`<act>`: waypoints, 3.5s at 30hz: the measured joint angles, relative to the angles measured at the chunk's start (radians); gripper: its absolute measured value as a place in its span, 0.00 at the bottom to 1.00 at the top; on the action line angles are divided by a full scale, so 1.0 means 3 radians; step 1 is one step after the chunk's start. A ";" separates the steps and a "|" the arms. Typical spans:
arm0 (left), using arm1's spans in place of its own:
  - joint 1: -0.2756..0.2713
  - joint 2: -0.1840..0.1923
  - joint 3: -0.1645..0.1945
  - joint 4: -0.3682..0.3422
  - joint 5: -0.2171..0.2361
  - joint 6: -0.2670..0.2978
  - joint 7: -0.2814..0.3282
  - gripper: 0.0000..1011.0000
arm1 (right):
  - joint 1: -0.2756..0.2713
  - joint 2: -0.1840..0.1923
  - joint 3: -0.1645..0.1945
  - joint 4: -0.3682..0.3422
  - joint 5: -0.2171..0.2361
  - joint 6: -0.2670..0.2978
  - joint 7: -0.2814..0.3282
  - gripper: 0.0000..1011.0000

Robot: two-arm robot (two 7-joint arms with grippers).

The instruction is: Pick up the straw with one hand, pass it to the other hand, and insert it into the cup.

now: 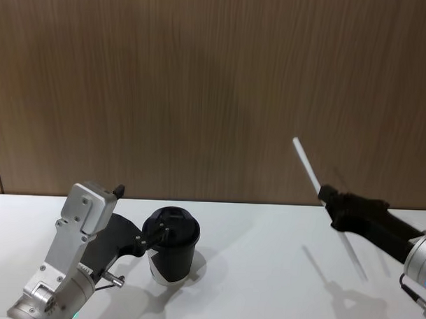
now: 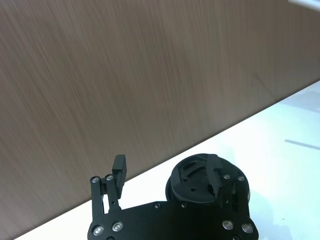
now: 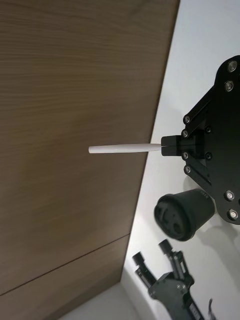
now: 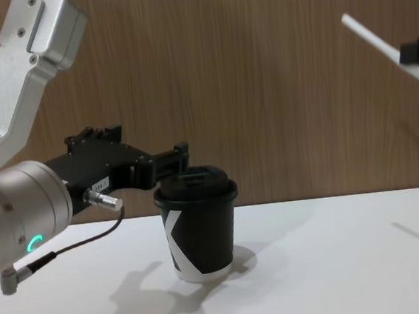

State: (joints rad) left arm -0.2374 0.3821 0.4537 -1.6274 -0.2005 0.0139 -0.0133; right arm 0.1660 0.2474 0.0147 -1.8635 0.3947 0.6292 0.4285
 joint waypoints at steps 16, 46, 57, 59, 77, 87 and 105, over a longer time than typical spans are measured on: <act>-0.0084 0.0055 -0.0018 -0.0101 -0.0146 -0.0018 -0.0347 0.99 | -0.0025 -0.0067 0.0154 -0.0203 0.0311 -0.0091 0.0175 0.00; -0.0364 0.0000 -0.0161 0.0125 -0.1149 -0.0090 -0.1569 0.99 | -0.0162 0.0004 0.0085 -0.0325 0.0511 -0.0121 0.0332 0.00; -0.0543 -0.0025 -0.0166 0.0385 -0.1550 -0.0052 -0.2068 0.99 | -0.0208 0.0043 0.0005 -0.0354 0.0568 -0.0133 0.0417 0.00; -0.0570 -0.0026 -0.0159 0.0421 -0.1591 -0.0044 -0.2136 0.99 | -0.0215 0.0050 -0.0011 -0.0357 0.0580 -0.0140 0.0435 0.00; -0.0791 -0.0092 -0.0054 0.0783 -0.1966 0.0052 -0.2682 0.99 | -0.0232 0.0081 -0.0077 -0.0348 0.0645 -0.0182 0.0479 0.00; -0.0816 -0.0163 0.0000 0.0854 -0.2043 0.0047 -0.2721 0.99 | -0.0230 0.0103 -0.0099 -0.0323 0.0672 -0.0201 0.0478 0.00; -0.0837 -0.0278 0.0086 0.0941 -0.2153 -0.0037 -0.2784 0.99 | -0.0258 0.0176 -0.0099 -0.0307 0.0740 -0.0213 0.0499 0.00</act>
State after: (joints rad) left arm -0.4886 0.2987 0.4796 -1.3453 -0.8462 0.0027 -0.8486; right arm 0.0885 0.3004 -0.0151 -1.9555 0.6168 0.5652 0.5782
